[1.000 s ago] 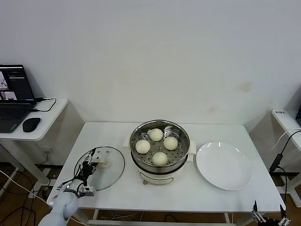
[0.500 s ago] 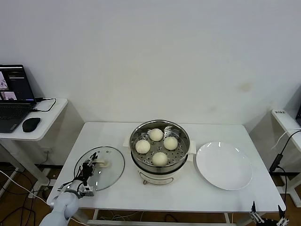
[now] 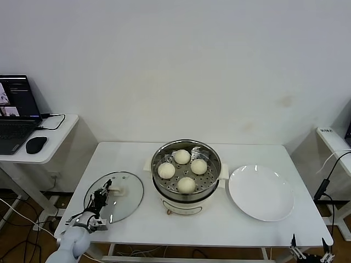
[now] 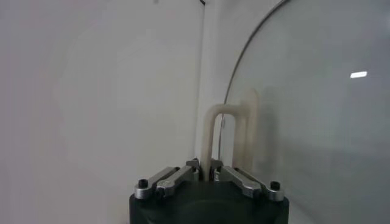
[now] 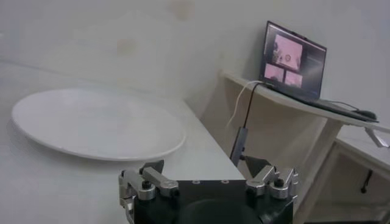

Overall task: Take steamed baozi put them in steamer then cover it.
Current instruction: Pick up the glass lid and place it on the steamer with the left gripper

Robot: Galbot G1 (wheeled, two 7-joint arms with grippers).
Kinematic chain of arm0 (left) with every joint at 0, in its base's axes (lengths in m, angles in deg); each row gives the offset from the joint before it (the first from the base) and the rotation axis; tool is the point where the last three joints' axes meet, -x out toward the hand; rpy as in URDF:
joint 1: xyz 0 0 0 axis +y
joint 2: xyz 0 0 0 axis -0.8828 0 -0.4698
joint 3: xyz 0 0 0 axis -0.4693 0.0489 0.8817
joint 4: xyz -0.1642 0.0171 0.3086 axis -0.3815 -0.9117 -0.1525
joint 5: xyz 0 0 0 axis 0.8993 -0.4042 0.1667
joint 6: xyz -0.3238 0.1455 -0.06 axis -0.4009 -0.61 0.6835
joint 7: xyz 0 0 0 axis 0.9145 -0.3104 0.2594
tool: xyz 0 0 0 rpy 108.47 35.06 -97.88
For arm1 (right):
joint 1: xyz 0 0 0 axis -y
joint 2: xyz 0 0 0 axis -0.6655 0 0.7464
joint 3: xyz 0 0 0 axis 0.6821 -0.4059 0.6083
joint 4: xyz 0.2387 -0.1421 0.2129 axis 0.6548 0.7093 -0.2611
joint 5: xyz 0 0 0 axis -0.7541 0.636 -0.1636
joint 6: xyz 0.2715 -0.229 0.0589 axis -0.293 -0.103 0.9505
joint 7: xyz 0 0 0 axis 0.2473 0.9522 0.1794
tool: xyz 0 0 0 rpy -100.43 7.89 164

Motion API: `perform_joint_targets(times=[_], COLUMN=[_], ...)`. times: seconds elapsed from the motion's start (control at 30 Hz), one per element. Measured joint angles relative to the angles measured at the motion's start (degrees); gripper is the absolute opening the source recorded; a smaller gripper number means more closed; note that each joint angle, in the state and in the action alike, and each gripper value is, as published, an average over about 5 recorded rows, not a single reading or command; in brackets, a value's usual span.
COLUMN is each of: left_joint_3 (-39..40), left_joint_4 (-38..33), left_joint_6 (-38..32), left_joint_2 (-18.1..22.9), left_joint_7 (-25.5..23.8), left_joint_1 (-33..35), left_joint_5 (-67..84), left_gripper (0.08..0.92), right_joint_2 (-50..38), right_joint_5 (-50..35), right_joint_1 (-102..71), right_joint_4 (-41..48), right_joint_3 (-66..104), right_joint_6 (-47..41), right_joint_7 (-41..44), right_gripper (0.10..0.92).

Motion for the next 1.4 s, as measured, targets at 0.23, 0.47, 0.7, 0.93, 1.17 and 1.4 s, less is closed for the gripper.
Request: perform_joint_targets(times=[0.23,0.47,0.7,0.93,1.17,1.4], left_joint_3=[-2.84,-6.92,-10.68,-9.68,-1.51,9.66], left_joint_4=[-6.47,-15.39,-25.35,-34.97,-40.54,-41.97], left_joint_6=[2.11,5.84,11.27,18.49,26.23,32.84], left_joint_2=[-1.35,-3.61,-7.09,-10.93,-13.83,-13.70], left_joint_7=[0.04,-1.60,-5.25,-8.32,-9.75,-12.15], left_joint_1=[3.68,8.54,12.15,12.53,9.11,1.53], left_joint_5=[1.26,4.37,9.90,14.51,16.11,15.31], left_gripper=[0.155,0.155,0.155,0.155,0.155,0.155], right_joint_2=[-0.13,-0.17,-0.17,0.00,0.14,0.23], right_joint_5=[0.81,1.85,2.93,4.25,6.17,8.18], right_joint_1=[-0.16,-0.61,-0.85,-1.00,-1.34,-1.50], right_joint_4=[-0.73,-1.55,-2.08,-2.65,-3.10,-3.15], right_joint_3=[-0.88,-1.85,-3.12,-4.26,-5.51,-6.82], right_joint_6=[0.29,0.42,0.76,1.60,2.81,3.86], right_joint_7=[0.16,0.24,0.33,0.21,-0.32,-0.90], right_gripper=[0.823,0.823,0.823,0.823,0.823,0.823])
